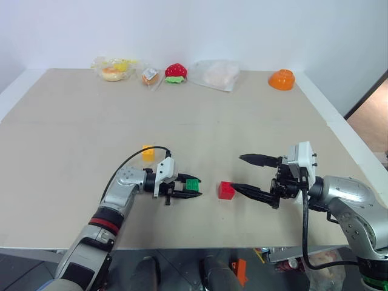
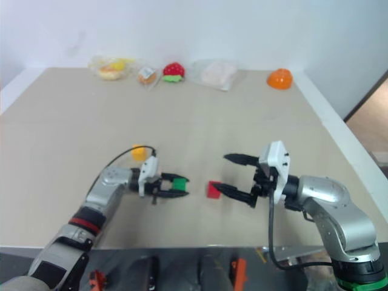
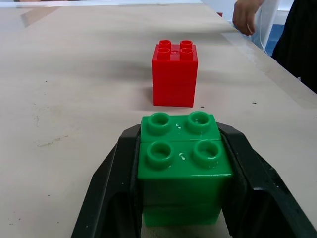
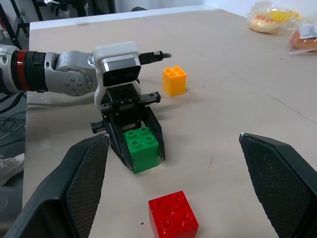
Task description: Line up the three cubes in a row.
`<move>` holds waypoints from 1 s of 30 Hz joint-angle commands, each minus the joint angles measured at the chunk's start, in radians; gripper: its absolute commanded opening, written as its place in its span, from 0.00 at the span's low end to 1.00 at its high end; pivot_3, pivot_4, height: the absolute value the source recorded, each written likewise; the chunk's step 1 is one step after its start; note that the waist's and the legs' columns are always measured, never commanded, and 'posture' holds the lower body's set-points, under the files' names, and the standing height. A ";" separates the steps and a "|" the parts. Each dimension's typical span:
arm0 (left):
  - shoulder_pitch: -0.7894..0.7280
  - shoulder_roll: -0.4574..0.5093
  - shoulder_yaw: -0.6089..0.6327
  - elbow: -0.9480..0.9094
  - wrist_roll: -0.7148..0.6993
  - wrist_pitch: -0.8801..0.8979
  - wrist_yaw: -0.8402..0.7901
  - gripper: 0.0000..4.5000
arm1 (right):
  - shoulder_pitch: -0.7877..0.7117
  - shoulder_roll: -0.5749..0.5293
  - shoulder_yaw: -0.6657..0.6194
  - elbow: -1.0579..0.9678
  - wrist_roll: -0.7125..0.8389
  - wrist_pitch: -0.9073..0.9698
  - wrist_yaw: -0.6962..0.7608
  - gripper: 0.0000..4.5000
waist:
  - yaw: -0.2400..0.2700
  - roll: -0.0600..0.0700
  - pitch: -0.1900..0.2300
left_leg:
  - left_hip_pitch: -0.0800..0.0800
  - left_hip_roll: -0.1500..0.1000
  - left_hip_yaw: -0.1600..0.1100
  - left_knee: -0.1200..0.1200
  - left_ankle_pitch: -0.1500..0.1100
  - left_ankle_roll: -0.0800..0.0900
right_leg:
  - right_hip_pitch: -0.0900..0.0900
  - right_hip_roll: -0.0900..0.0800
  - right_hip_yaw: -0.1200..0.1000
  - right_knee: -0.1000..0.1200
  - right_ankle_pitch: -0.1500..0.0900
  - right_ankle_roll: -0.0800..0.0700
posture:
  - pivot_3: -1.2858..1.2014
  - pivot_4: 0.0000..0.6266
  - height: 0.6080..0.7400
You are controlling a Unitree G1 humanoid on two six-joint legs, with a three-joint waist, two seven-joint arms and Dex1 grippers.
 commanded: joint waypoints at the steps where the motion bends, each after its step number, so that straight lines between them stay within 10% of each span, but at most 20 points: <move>1: -0.011 -0.012 0.023 -0.022 -0.017 0.000 0.017 0.65 | -0.007 -0.012 -0.036 -0.040 0.022 -0.001 -0.008 0.97 | -0.001 0.000 0.000 | 0.000 0.000 0.000 0.000 0.000 0.000 | 0.000 0.000 0.000 0.000 0.000 0.000 | 0.52 0.24 1.00; 4: 0.005 -0.001 0.037 -0.061 -0.031 -0.002 0.018 0.90 | -0.011 -0.013 -0.030 -0.034 0.019 -0.004 -0.007 0.97 | -0.001 0.000 0.000 | 0.000 0.000 0.000 -0.001 0.000 0.000 | -0.001 0.000 0.000 0.000 0.000 0.000 | 0.52 0.24 1.00; 23: 0.320 0.366 0.327 -0.681 -0.416 0.486 0.063 0.90 | -0.050 -0.024 -0.010 0.020 0.012 -0.011 0.045 0.97 | -0.005 0.000 0.000 | 0.000 0.002 0.001 -0.006 0.000 0.000 | -0.003 0.001 0.000 0.000 -0.002 -0.002 | 0.52 0.24 1.00; 30: 0.354 0.365 0.485 -0.645 -0.477 0.586 0.281 0.90 | -0.079 -0.061 0.052 0.095 -0.066 -0.072 0.131 0.97 | -0.003 0.001 0.000 | 0.001 0.003 0.001 -0.005 0.000 0.000 | -0.003 0.000 -0.001 0.000 -0.002 -0.002 | 0.52 0.24 1.00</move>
